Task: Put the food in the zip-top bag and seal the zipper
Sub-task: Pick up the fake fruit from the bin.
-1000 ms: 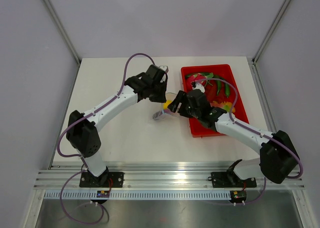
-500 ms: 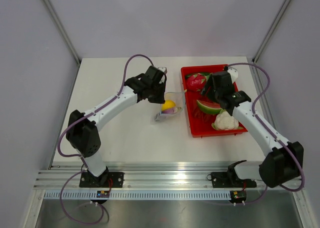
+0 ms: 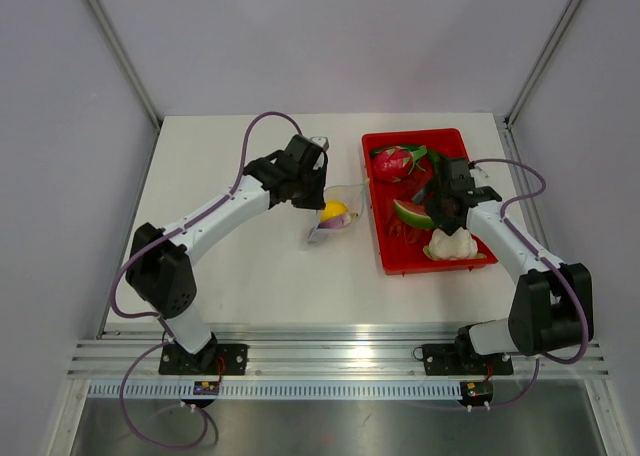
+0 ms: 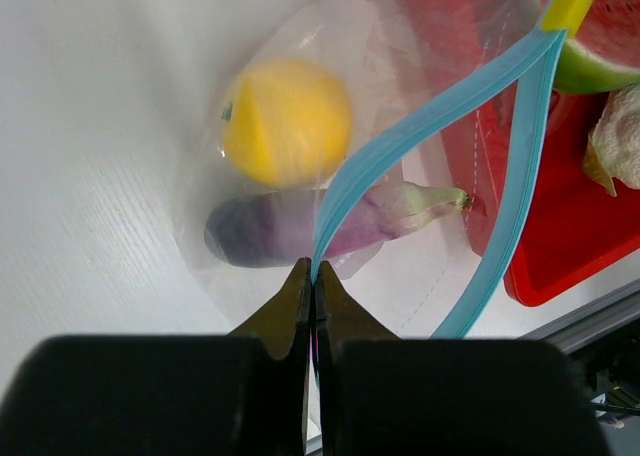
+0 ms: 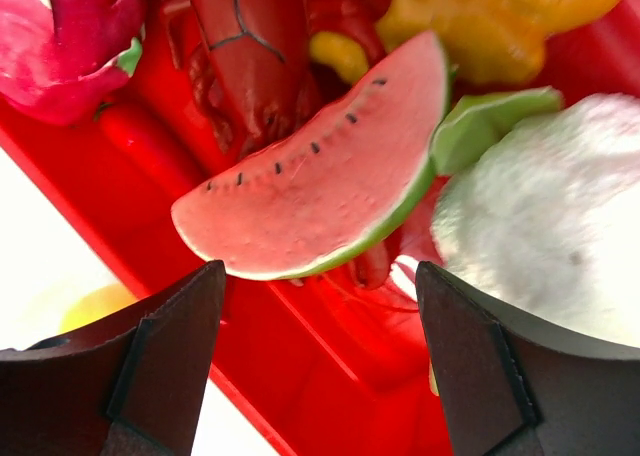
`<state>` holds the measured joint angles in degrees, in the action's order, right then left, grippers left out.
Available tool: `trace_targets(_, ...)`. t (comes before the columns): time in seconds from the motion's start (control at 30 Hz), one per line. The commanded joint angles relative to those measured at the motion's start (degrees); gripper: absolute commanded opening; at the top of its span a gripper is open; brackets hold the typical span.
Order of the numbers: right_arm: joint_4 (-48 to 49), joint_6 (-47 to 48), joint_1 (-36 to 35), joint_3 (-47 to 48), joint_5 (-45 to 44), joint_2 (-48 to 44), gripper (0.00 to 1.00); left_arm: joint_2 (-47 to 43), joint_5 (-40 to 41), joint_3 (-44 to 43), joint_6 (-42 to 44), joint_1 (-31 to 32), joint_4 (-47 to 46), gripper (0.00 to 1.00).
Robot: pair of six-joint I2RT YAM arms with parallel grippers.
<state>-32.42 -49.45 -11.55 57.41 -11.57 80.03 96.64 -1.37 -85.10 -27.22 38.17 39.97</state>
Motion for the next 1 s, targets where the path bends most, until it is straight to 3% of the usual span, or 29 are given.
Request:
trace_targets(0.0,3.95,-7.58,0.04,-1.41,2.96,-1.54,0.84,-3.04,-0.66,0.9,0.59,-0.2,-2.52,0.0)
trace_targets(0.23,8.51,-15.05,0.04,-5.72,1.82,-0.14,0.84,-3.04,-0.92,1.87,0.86,-0.2,-3.05,0.0)
trace_targets(0.5,13.7,-14.71,0.13,-5.82,-1.52,3.9,0.79,-2.95,-0.75,1.87,1.03,-0.29,-3.05,0.0)
trace_targets(0.63,14.23,-11.9,0.21,-5.11,-1.52,4.26,0.59,-2.51,-0.74,0.99,1.3,-0.29,-2.26,0.0)
trace_targets(0.67,14.67,-11.46,0.13,-5.2,-1.44,4.17,0.45,-2.42,-0.74,0.99,1.3,-0.29,-2.35,0.0)
trace_targets(0.77,15.37,-9.35,0.04,-5.29,-0.47,2.94,0.26,-2.42,-0.66,0.9,1.12,-0.38,-2.52,0.0)
trace_targets(0.9,14.76,-3.48,0.13,-6.16,1.46,-0.92,0.08,-2.42,-0.39,0.2,1.47,-0.47,-1.91,0.0)
trace_targets(0.97,14.49,0.21,0.13,-7.56,1.46,-4.52,0.04,-2.16,-0.22,-0.33,1.65,-0.56,-1.65,0.0)
